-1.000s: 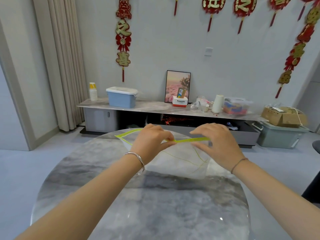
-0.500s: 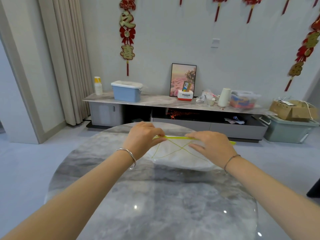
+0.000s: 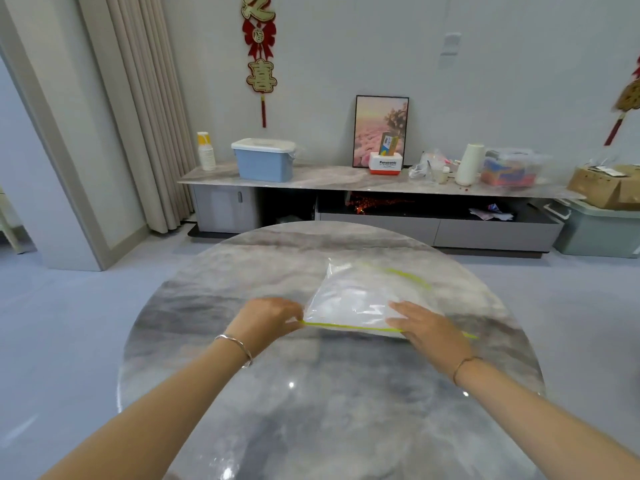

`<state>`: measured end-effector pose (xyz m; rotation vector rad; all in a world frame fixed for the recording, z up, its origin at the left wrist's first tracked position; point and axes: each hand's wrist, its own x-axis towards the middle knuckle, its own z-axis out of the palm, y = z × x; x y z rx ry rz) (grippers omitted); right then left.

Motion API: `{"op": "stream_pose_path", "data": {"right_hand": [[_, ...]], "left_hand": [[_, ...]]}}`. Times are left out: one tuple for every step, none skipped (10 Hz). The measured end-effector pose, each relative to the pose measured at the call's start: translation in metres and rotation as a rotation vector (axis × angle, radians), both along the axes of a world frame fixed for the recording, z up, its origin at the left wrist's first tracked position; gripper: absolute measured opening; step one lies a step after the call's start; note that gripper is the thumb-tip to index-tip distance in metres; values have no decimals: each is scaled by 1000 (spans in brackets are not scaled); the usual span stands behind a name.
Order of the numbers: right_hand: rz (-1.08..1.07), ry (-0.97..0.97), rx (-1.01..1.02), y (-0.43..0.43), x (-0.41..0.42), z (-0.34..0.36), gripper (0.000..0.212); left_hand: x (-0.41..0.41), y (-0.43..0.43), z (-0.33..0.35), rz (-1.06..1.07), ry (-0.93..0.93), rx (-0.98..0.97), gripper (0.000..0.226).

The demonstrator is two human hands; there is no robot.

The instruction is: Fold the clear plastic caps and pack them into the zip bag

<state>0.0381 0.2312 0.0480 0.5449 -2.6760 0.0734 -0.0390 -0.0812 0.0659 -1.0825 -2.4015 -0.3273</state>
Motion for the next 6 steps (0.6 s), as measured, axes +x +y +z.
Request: {"op": "stream_pose_path", "data": {"right_hand": [[20,-137,133,-4,9,-48,34],[-78,-314,164,-12,16,-70,38],[-206,-499,219,-21,22,-84,47],[-158,-582,145,-23,19,-89,93],[-88,-611,90,-32,25,-86,108],[-74,-605,-21,-35,26,-67,103]], "left_hand": [[3,-5,-48,-35,-107,-148,17],[11,-2,-67,59,-328,-275,18],[14,-3,-84,57,-417,-408,20],[19,-11,-93,3,-449,-417,14],[25,-21,-90,-1,-437,-521,37],[29,-17,-73,29,-424,-494,76]]}}
